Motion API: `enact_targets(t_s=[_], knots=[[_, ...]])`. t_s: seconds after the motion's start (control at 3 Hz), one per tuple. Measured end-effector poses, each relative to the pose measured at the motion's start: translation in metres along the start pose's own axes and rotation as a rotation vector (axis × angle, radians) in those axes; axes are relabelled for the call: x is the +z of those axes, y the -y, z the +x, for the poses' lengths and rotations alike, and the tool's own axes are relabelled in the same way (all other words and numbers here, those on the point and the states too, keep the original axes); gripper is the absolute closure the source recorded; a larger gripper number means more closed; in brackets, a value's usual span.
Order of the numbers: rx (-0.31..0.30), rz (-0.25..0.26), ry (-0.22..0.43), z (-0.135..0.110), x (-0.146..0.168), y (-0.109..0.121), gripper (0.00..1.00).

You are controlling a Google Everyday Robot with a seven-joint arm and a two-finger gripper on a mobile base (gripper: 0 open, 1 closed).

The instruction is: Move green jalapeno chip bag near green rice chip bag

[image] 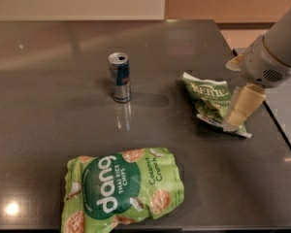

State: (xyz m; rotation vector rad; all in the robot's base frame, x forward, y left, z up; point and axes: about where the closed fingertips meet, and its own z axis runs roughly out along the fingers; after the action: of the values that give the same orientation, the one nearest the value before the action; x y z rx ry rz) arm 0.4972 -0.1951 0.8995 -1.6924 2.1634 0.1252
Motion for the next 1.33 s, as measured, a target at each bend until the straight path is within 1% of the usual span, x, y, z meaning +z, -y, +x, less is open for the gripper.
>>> enact_targets(t_s=[0.67, 1.0, 1.33], knots=[[-0.016, -0.010, 0.001, 0.001, 0.038, -0.006, 0.00], [-0.010, -0.014, -0.009, 0.006, 0.049, -0.006, 0.17], [-0.004, -0.020, -0.008, 0.008, 0.053, -0.007, 0.41]])
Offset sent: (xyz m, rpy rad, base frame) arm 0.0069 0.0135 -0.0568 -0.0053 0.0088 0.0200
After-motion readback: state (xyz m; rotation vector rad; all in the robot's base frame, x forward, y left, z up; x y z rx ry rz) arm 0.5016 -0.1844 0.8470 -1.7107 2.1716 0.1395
